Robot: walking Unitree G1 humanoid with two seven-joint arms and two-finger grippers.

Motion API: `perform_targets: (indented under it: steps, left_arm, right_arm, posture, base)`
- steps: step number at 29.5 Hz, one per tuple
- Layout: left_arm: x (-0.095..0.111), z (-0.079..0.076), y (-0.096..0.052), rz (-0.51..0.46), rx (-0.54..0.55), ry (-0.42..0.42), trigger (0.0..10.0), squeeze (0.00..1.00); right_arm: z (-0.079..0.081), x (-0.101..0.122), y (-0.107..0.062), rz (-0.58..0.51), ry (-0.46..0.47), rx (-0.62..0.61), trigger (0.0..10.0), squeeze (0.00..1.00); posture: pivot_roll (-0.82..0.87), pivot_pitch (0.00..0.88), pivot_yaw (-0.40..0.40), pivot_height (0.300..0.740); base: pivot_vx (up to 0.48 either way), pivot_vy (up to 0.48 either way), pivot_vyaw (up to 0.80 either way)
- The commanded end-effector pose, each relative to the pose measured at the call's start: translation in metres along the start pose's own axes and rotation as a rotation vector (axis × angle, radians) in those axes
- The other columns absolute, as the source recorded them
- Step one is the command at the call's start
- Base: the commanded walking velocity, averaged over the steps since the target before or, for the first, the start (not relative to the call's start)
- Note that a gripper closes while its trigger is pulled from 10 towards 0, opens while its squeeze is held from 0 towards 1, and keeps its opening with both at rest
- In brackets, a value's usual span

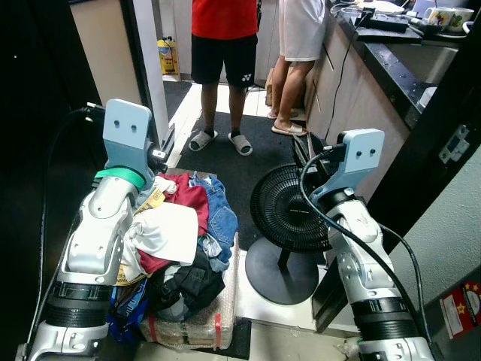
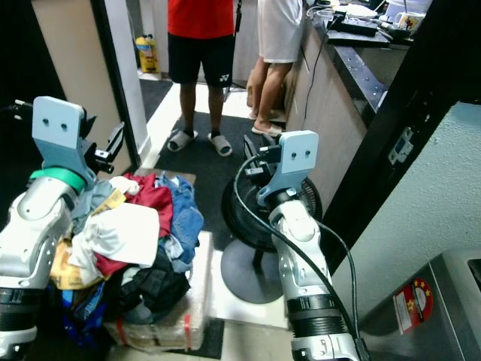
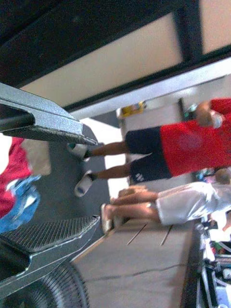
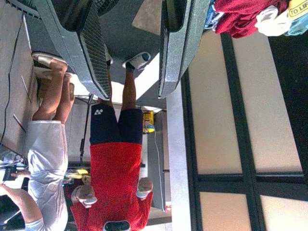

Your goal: Clothes washing

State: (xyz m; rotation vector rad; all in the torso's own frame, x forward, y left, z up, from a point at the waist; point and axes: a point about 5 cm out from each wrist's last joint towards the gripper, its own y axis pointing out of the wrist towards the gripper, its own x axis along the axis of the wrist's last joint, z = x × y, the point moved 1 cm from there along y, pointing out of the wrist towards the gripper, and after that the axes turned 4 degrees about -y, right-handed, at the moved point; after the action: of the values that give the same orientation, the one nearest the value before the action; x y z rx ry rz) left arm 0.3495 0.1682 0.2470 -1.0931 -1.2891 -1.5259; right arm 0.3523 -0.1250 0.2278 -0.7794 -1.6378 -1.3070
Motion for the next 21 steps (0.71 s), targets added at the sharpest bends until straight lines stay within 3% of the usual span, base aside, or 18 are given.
perform_targets:
  steps: [1, 10, 18, 21]
  left_arm:
    - [-0.02, -0.001, -0.003, 0.087, 0.006, -0.042, 10.0, 0.0]
    - [-0.04, -0.012, -0.002, 0.121, -0.024, -0.124, 10.0, 0.0]
    - [-0.075, -0.024, -0.004, 0.232, -0.03, -0.089, 10.0, 0.0]
    - [-0.075, -0.022, -0.008, 0.231, 0.0, -0.114, 10.0, 0.0]
  right_arm:
    - [0.0, -0.013, -0.005, 0.044, -0.007, 0.007, 10.0, 0.0]
    - [0.011, -0.038, -0.005, 0.142, 0.024, 0.089, 10.0, 0.0]
    - [0.027, -0.051, 0.004, 0.197, 0.028, 0.154, 10.0, 0.0]
    - [0.035, -0.051, 0.005, 0.19, 0.033, 0.15, 10.0, 0.0]
  posture:
    - [0.08, 0.042, 0.015, 0.74]
    - [0.1, 0.099, -0.013, 0.74]
    - [0.1, 0.135, -0.033, 0.74]
    - [0.12, 0.14, -0.043, 0.74]
  base:
    - [0.0, 0.0, 0.0]
    - [0.0, 0.0, 0.0]
    - [0.0, 0.0, 0.0]
    - [0.0, 0.0, 0.0]
